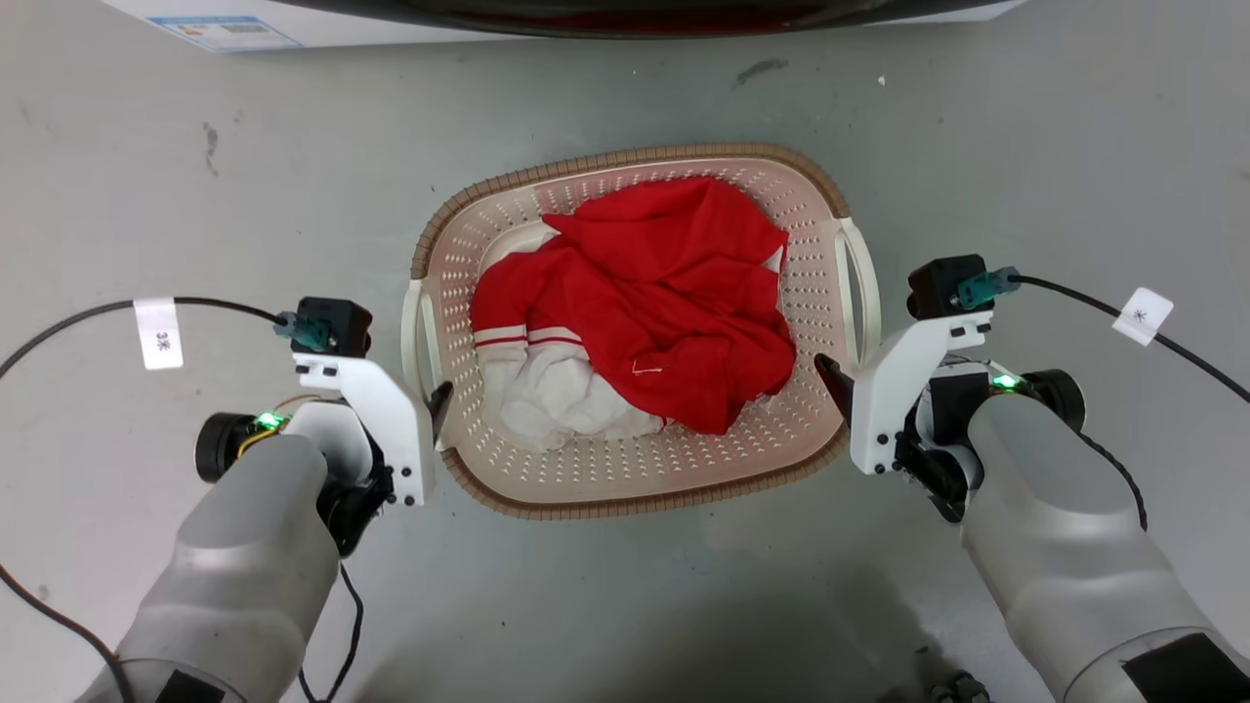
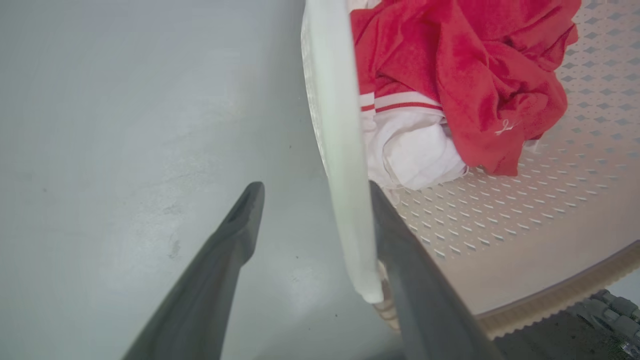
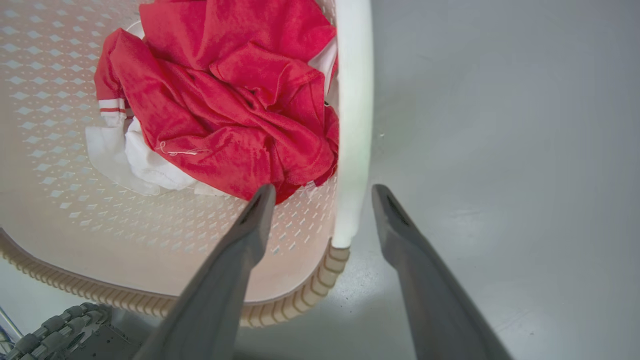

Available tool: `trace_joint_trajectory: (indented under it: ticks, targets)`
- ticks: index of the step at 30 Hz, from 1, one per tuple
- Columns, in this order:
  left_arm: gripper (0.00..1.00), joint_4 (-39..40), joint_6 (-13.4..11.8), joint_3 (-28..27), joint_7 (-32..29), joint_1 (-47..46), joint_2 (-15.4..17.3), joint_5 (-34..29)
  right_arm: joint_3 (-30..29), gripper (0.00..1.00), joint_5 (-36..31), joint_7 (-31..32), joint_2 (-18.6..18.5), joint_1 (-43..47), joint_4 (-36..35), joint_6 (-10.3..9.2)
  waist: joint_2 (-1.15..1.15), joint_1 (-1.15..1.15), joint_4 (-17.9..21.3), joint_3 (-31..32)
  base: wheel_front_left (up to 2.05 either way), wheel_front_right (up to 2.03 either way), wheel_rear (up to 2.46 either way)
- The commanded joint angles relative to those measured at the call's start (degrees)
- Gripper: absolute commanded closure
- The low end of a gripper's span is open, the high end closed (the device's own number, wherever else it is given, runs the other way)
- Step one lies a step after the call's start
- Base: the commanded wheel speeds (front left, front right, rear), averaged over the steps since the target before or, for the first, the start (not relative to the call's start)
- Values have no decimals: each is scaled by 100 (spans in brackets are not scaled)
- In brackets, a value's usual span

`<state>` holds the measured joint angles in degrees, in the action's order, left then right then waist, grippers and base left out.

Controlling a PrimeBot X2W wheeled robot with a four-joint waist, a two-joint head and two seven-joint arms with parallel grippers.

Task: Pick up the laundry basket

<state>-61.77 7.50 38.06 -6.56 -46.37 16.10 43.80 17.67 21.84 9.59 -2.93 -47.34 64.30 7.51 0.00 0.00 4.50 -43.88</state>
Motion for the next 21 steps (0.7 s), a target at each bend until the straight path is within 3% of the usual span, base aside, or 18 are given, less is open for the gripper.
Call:
trace_joint_trajectory:
  ticks: [1,16,17,18,19,20,21]
  targets:
    - [0,-43,-3,24,23,-82,55,46,52,0,58,-38,9,-113,43,-4,0,0,0,-55,0,0,0]
    - [0,-268,-4,461,214,-493,-14,407,703,0,689,-197,10,-476,403,-4,0,0,-48,-312,0,0,0]
    - [0,-282,-4,485,204,-497,-28,451,742,31,725,-197,9,-484,415,-4,0,0,-50,-311,0,0,0]
    - [6,-284,-4,512,190,-506,-38,482,781,64,763,-185,10,-494,431,-4,0,0,-52,-309,0,0,0]
    - [86,-273,-4,532,141,-511,-58,539,810,100,812,-156,11,-507,458,-4,0,0,-54,-312,0,0,0]
    - [100,-258,-4,557,98,-524,-62,582,835,100,841,-154,11,-535,483,-3,0,0,-58,-323,0,0,0]
    - [100,-247,-4,588,63,-546,-56,622,860,100,865,-164,19,-568,503,-2,0,0,-63,-335,0,0,0]
